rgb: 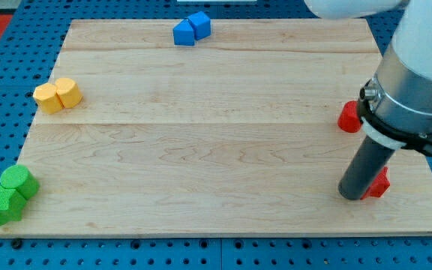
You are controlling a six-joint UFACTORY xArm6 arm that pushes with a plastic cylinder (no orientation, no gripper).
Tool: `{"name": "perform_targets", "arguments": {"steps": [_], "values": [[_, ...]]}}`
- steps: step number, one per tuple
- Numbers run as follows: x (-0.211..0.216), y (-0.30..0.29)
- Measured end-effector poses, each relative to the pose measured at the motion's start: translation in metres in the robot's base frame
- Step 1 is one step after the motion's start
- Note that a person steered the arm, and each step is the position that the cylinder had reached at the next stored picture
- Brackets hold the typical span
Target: Move the red star to the left of the red circle
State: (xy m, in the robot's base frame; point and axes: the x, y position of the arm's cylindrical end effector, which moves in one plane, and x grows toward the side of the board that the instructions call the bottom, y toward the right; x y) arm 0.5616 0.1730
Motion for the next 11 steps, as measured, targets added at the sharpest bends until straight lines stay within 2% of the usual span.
{"name": "perform_targets", "arguments": {"steps": [1,2,4,5,6,7,8,9,11], "values": [[0.033,0.013],[0.025,0.055],[-0.078,-0.025],[-0.065,-0.045],[-0.041,-0.095],[-0.085,-0.128],[-0.116,-0.107],[-0.120,-0.075],[-0.120,-0.172]]}}
